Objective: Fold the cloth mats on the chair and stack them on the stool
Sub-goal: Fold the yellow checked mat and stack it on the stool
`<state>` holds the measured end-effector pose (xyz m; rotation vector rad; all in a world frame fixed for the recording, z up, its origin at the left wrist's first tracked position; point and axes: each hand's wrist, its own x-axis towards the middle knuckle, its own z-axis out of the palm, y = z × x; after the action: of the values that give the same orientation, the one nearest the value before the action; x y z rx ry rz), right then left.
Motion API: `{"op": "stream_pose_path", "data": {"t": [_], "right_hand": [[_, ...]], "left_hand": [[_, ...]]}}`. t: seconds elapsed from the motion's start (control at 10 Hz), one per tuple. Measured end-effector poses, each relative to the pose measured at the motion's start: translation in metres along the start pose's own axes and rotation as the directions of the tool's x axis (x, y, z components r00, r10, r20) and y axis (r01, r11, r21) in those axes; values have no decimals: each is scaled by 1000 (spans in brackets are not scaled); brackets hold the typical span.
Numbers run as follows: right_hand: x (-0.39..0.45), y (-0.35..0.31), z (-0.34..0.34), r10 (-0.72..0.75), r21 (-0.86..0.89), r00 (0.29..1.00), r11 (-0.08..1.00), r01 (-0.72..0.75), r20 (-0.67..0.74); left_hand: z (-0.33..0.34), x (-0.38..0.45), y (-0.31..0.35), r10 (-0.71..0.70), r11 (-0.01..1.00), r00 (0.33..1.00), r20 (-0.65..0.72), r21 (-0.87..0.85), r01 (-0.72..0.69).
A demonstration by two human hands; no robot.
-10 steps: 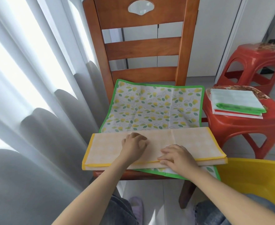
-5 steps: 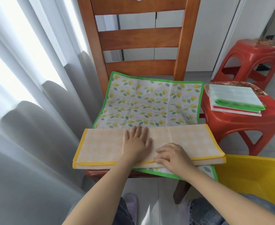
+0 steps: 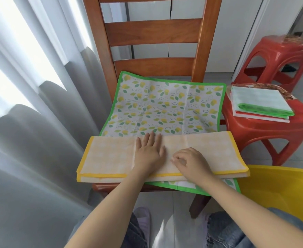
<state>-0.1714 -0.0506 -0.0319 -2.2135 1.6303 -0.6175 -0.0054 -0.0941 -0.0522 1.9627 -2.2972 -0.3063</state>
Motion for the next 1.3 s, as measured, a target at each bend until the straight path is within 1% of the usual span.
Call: {"op": "stream_pose_path", "data": {"t": [0.1,0.2,0.3,0.4,0.5,0.6,0.7,0.8,0.9,1.0,1.1,1.2,1.3], "right_hand": [[27,3,4,69,-51,997,996,-67,40],[41,5,14,113,-173,974,982,-80,195],[39,12,18,137,-309,969,949,-68,208],[39,33,8,250,-362,958,913,-186,138],[38,55,-4,351,-377,929,881,-286,114],[37,67,-13,466,-304,880,855,-419,96],[39,66,-17,508,-348,859,817,-459,59],[47,45,-9,318,-306,946,909,-284,67],[50,13,8,90,-84,981,994,-76,172],[48,5,21,25,-213,979,977,20,205],[46,7,23,50,-291,972,957,19,228],[45,3,22,61,-313,968,950,18,242],[44,0,21,86,-321,964,947,-2,250]], "left_hand": [[1,-1,0,-1,1000,1000,0,-3,1],[2,-1,-1,-2,1000,1000,-12,-4,2],[2,0,-3,1,1000,1000,-10,-2,-1],[1,-1,-3,4,1000,1000,-6,3,-4],[1,-1,-3,2,1000,1000,0,3,-2],[2,-1,-2,-5,1000,1000,-1,7,5],[1,-2,0,-11,1000,1000,6,7,11],[-1,-1,3,-23,1000,1000,17,-8,24],[-2,0,4,-33,999,999,16,-29,33],[-4,-2,0,-26,998,1000,17,-55,27],[-7,-6,-23,-95,995,995,-12,-42,95],[-17,-13,-60,-211,977,977,-18,-42,210],[-26,-26,-93,-302,952,953,4,-44,302]]}}
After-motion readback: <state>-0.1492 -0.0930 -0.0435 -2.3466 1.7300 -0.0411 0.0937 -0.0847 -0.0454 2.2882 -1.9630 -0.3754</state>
